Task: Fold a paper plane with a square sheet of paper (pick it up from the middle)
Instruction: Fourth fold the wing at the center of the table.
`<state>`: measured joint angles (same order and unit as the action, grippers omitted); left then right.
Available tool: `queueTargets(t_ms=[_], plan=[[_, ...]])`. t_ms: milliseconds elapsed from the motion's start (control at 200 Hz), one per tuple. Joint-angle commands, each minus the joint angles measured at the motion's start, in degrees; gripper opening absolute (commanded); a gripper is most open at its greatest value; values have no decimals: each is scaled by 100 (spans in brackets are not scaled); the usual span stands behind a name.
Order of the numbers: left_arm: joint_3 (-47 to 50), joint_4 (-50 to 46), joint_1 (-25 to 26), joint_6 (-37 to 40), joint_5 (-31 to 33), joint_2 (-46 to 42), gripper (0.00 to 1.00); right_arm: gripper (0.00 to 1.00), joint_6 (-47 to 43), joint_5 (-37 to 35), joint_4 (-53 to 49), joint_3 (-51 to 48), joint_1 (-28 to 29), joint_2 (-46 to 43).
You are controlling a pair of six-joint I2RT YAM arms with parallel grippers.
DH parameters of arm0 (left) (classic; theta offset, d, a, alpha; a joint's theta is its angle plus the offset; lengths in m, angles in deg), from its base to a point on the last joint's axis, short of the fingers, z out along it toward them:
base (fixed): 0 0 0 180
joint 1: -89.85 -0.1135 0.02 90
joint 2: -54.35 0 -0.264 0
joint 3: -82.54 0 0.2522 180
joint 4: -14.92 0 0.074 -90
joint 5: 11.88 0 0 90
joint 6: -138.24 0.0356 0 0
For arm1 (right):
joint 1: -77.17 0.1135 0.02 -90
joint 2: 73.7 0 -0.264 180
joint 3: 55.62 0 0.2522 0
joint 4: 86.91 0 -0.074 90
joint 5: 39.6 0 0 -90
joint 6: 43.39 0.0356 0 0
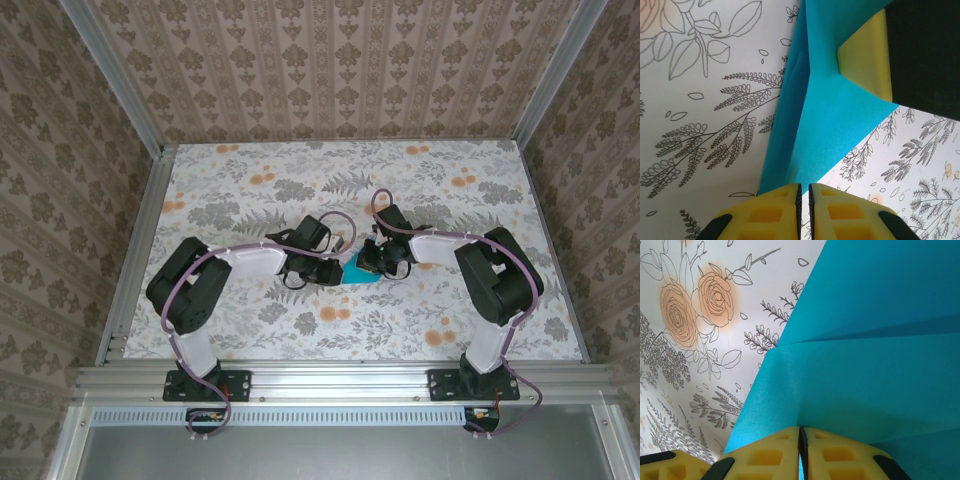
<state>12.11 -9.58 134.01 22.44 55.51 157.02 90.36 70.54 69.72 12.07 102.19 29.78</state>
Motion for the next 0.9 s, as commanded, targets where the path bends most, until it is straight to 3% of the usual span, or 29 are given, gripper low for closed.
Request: queueTargets(t_ms=[0, 900], plan=[[-64, -134, -48, -22, 111, 52, 15, 12, 72, -467, -427, -80, -53, 349], [6, -323, -136, 14, 251, 204, 15, 12, 90, -511, -432, -112, -55, 313]])
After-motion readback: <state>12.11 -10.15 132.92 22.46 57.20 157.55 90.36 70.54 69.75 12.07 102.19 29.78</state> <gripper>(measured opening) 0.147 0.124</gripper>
